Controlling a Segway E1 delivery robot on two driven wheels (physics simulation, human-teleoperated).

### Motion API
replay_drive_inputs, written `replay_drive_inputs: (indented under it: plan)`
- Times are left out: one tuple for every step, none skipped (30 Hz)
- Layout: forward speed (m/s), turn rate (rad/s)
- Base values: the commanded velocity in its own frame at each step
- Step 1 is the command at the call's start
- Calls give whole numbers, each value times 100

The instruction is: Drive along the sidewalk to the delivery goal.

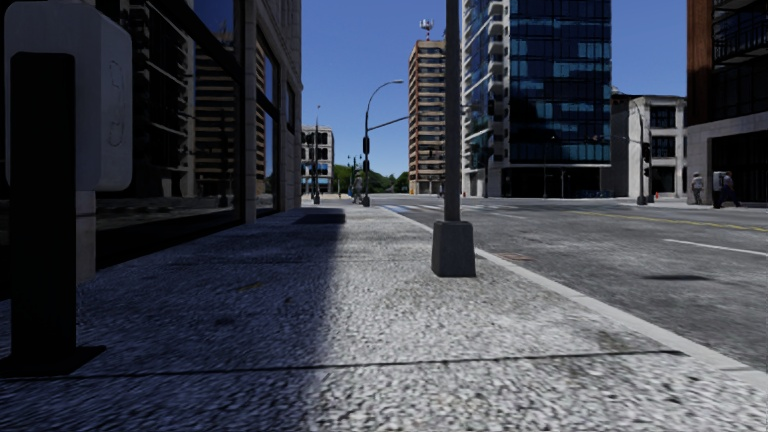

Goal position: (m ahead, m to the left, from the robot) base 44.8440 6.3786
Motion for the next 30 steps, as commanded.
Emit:
replay_drive_inputs:
  plan:
    - [200,37]
    - [200,37]
    - [200,37]
    - [200,37]
    - [200,37]
    - [200,0]
    - [200,0]
    - [200,0]
    - [200,0]
    - [200,0]
    - [200,0]
    - [200,0]
    - [200,0]
    - [200,0]
    - [200,0]
    - [200,0]
    - [200,0]
    - [200,0]
    - [200,0]
    - [200,0]
    - [200,0]
    - [200,2]
    - [200,2]
    - [200,22]
    - [200,39]
    - [200,39]
    - [200,45]
    - [200,46]
    - [200,33]
    - [200,33]
